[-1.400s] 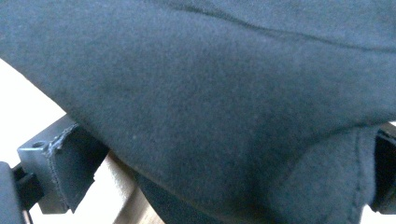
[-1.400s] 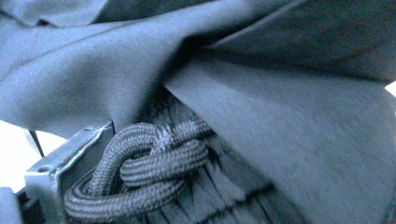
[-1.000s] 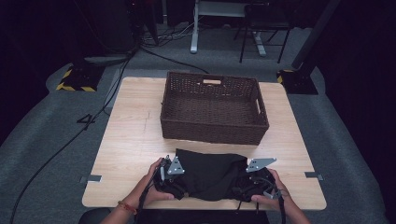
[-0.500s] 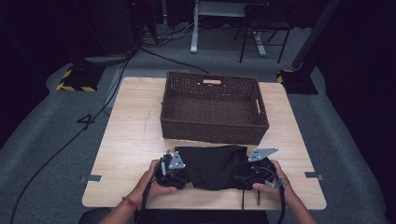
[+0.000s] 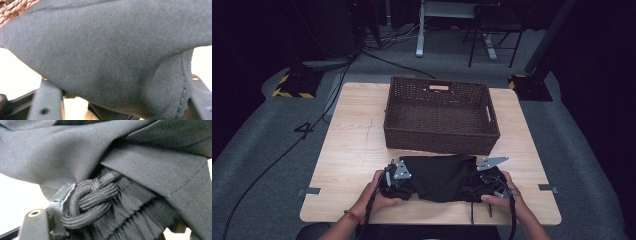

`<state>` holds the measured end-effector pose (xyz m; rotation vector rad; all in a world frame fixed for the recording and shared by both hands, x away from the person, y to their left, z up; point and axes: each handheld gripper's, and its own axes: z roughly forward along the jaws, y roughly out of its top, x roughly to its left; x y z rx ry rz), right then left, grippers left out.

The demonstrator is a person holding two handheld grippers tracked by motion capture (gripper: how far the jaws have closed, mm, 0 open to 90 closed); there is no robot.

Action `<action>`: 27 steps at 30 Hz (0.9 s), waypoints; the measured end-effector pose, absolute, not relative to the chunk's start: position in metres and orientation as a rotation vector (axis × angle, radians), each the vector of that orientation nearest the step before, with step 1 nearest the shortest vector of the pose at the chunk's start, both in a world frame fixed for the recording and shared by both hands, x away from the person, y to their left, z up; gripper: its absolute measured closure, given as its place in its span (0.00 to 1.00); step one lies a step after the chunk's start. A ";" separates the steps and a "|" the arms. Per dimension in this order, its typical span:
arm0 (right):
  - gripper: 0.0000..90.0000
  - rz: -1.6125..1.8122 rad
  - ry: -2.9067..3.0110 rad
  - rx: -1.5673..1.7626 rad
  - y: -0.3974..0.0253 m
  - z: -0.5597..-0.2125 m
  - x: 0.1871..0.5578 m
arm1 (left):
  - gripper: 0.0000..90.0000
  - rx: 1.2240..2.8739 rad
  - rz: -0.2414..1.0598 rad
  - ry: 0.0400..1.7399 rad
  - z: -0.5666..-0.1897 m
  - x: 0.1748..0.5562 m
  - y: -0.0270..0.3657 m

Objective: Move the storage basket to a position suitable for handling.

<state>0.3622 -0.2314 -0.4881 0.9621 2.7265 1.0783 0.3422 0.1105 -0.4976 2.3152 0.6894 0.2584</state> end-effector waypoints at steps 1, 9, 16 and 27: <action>0.29 1.078 2.726 0.962 -0.231 -0.488 0.362 | 0.48 2.315 0.258 0.689 -0.498 0.342 0.110; 0.47 1.124 2.715 0.907 -0.235 -0.486 0.360 | 0.70 2.325 0.256 0.640 -0.496 0.343 0.108; 0.53 1.144 2.700 0.890 -0.236 -0.485 0.358 | 0.72 2.311 0.250 0.625 -0.497 0.345 0.109; 0.61 1.160 2.651 0.828 -0.236 -0.482 0.354 | 0.74 2.289 0.256 0.614 -0.499 0.345 0.110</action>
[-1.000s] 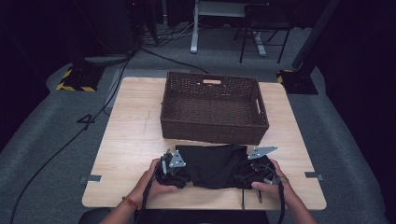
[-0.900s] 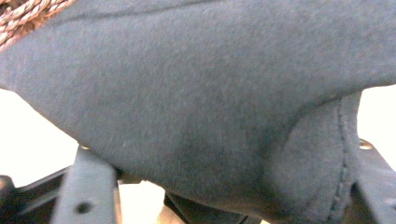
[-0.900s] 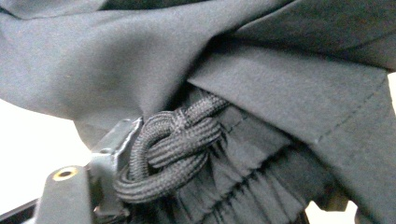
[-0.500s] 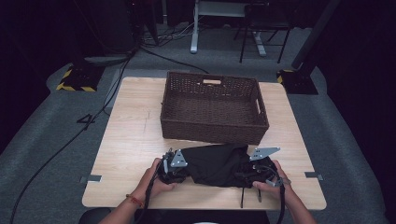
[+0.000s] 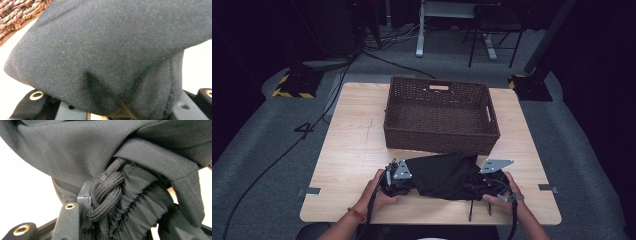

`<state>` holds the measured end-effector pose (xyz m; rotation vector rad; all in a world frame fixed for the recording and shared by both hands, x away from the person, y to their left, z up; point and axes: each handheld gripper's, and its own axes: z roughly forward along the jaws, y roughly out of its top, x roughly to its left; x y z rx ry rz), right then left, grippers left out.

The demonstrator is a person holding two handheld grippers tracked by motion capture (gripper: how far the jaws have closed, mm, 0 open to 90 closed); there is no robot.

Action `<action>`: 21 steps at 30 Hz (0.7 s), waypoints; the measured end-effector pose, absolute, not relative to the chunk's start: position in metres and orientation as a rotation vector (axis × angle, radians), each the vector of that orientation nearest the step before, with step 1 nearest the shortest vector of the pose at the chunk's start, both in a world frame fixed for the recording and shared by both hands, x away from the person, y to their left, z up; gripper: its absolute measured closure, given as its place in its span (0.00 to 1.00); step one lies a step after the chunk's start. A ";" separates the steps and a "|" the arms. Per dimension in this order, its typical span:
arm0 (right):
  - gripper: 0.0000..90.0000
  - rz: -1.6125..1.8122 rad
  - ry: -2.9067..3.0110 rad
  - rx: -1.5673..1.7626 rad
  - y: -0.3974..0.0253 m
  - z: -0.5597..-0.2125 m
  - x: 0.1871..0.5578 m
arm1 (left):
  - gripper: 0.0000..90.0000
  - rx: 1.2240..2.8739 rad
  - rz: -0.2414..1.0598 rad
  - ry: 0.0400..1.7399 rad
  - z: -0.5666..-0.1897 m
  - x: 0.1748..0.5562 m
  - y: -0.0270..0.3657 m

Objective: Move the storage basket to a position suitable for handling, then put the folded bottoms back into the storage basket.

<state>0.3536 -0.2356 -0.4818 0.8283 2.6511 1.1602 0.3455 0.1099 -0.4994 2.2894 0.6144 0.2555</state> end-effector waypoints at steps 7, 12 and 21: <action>0.63 1.180 2.639 0.802 -0.237 -0.479 0.352 | 0.75 2.283 0.262 0.619 -0.500 0.345 0.109; 0.65 1.189 2.623 0.791 -0.238 -0.476 0.351 | 0.76 2.276 0.269 0.616 -0.499 0.344 0.108; 0.67 1.211 2.598 0.773 -0.241 -0.470 0.346 | 0.77 2.268 0.282 0.595 -0.495 0.341 0.106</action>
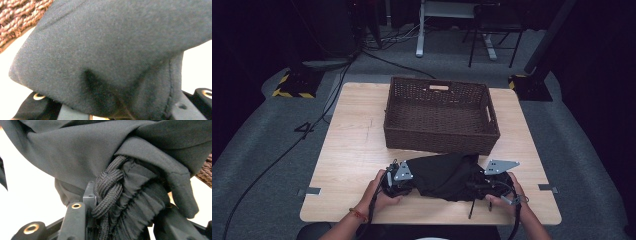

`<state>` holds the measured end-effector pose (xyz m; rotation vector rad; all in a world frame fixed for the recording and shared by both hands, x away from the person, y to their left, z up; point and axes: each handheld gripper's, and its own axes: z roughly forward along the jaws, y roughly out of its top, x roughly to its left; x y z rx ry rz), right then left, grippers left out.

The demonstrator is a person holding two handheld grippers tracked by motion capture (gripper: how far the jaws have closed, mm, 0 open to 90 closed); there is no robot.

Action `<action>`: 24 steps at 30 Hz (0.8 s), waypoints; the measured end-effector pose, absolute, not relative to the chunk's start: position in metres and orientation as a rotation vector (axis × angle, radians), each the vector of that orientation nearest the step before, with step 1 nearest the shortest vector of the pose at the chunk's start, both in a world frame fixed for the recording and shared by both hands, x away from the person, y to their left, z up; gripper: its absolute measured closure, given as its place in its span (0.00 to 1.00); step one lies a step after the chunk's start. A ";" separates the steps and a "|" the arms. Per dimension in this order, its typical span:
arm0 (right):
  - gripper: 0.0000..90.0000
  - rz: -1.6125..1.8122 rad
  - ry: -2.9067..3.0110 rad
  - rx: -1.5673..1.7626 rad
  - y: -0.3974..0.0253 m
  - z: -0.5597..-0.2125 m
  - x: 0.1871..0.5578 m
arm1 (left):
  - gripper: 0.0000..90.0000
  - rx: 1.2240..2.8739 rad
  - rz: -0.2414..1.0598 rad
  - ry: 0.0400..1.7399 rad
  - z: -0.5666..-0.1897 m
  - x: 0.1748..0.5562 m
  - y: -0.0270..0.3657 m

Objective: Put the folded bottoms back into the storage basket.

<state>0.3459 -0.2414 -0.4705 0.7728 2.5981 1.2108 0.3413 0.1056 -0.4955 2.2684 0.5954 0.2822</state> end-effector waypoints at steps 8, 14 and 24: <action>0.69 1.223 2.573 0.747 -0.244 -0.460 0.341 | 0.78 2.255 0.309 0.574 -0.487 0.336 0.102; 0.69 1.220 2.533 0.730 -0.248 -0.447 0.335 | 0.78 2.234 0.332 0.552 -0.475 0.336 0.099; 0.69 1.230 2.485 0.701 -0.252 -0.418 0.328 | 0.78 2.196 0.374 0.520 -0.447 0.335 0.096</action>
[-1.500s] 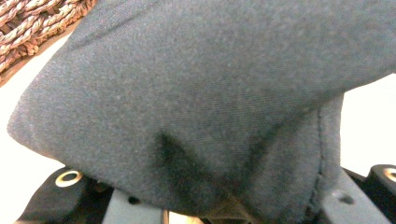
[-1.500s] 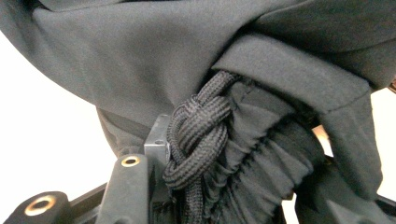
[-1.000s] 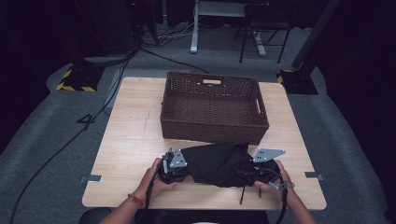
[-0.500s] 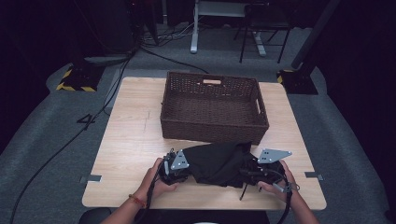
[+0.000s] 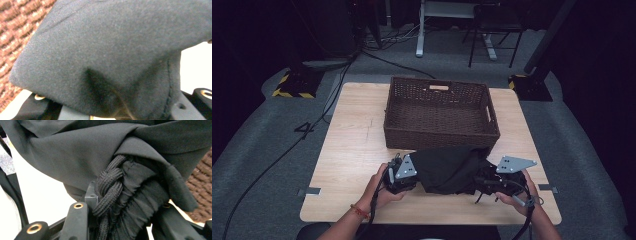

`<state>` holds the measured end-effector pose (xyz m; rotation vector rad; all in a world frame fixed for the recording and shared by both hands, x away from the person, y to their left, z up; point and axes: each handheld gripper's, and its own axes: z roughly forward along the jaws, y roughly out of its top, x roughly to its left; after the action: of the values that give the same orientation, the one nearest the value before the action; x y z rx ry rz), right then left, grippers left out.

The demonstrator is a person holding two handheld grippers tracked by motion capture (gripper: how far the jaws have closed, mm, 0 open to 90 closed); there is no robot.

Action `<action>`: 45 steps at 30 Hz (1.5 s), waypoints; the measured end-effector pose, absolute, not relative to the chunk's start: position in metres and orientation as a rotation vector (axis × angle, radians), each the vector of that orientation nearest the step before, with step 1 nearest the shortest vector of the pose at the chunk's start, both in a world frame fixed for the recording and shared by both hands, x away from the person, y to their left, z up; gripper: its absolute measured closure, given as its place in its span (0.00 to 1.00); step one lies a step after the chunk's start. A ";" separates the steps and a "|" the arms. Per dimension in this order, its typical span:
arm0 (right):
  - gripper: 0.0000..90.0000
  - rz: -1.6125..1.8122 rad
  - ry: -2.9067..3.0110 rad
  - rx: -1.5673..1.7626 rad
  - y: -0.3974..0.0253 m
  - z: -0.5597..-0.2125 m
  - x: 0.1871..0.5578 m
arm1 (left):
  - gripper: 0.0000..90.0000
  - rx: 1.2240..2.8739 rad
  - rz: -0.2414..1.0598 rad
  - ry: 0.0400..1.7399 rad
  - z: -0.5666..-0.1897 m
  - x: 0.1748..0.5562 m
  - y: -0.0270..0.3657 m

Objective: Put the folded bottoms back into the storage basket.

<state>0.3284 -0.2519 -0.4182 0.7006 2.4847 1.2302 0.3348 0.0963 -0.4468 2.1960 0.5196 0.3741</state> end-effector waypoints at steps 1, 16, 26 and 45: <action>0.69 1.238 2.480 0.698 -0.252 -0.415 0.328 | 0.78 2.193 0.375 0.516 -0.444 0.335 0.097; 0.69 1.261 2.395 0.665 -0.254 -0.364 0.331 | 0.78 2.133 0.458 0.450 -0.389 0.345 0.096; 0.69 1.239 2.346 0.627 -0.255 -0.328 0.339 | 0.78 2.102 0.497 0.421 -0.357 0.354 0.094; 0.69 1.215 2.327 0.611 -0.237 -0.303 0.392 | 0.78 2.055 0.548 0.489 -0.337 0.395 0.102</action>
<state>0.3919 -0.2371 -0.3032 0.6113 2.3266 1.2146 0.3953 0.1016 -0.3366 2.0547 0.4893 0.5482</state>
